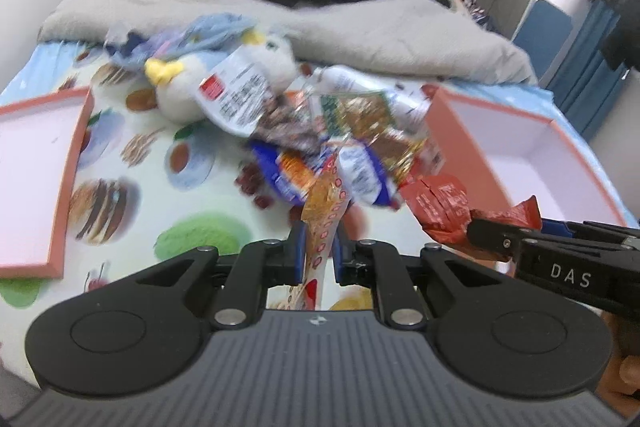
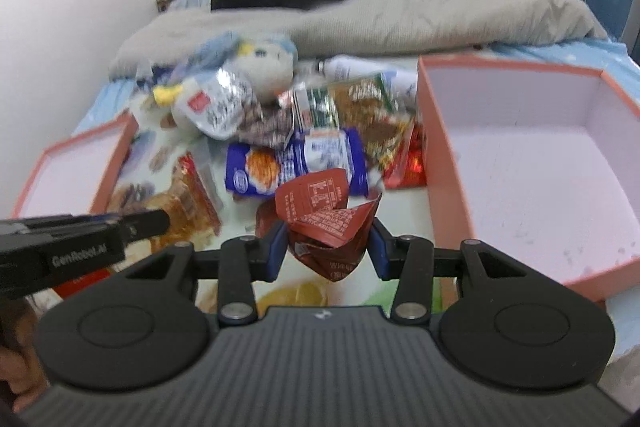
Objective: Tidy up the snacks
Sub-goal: 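Carry the orange packet and red wrapper over the larger pink box with both grippers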
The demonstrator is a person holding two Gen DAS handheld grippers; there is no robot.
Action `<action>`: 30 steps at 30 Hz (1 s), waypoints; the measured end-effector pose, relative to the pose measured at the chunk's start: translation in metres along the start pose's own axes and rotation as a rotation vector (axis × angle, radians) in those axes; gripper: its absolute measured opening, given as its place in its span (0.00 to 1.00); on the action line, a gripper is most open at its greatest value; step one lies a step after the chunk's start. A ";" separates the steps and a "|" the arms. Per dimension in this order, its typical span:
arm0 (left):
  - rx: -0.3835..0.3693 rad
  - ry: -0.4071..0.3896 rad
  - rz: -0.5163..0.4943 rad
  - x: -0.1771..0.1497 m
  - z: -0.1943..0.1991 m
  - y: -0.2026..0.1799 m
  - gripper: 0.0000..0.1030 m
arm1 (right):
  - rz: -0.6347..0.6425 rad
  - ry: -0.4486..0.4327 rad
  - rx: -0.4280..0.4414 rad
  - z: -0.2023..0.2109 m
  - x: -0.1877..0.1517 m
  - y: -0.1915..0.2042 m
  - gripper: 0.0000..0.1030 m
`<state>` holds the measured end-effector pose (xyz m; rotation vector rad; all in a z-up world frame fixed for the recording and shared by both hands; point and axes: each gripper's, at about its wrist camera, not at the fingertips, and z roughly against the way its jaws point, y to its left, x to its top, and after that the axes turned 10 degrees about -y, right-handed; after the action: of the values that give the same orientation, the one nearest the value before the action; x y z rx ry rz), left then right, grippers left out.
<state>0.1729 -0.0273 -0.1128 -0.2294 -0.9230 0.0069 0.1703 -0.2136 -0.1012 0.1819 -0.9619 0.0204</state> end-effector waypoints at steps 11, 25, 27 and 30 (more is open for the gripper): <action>-0.096 -0.094 -0.040 0.062 0.008 -0.059 0.15 | -0.017 -0.139 -0.060 0.035 0.056 -0.040 0.44; -0.233 -0.108 -0.094 0.101 -0.019 -0.156 0.15 | -0.058 -0.211 -0.190 0.049 0.088 -0.117 0.42; -0.255 -0.093 -0.101 0.103 -0.030 -0.173 0.15 | -0.068 -0.203 -0.206 0.047 0.085 -0.130 0.42; -0.281 -0.064 -0.121 0.102 -0.049 -0.197 0.15 | -0.097 -0.182 -0.231 0.039 0.076 -0.150 0.42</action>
<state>0.2552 -0.2181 -0.0212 -0.4348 -0.9994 -0.2295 0.1973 -0.3727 -0.0390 0.0167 -1.1269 -0.1986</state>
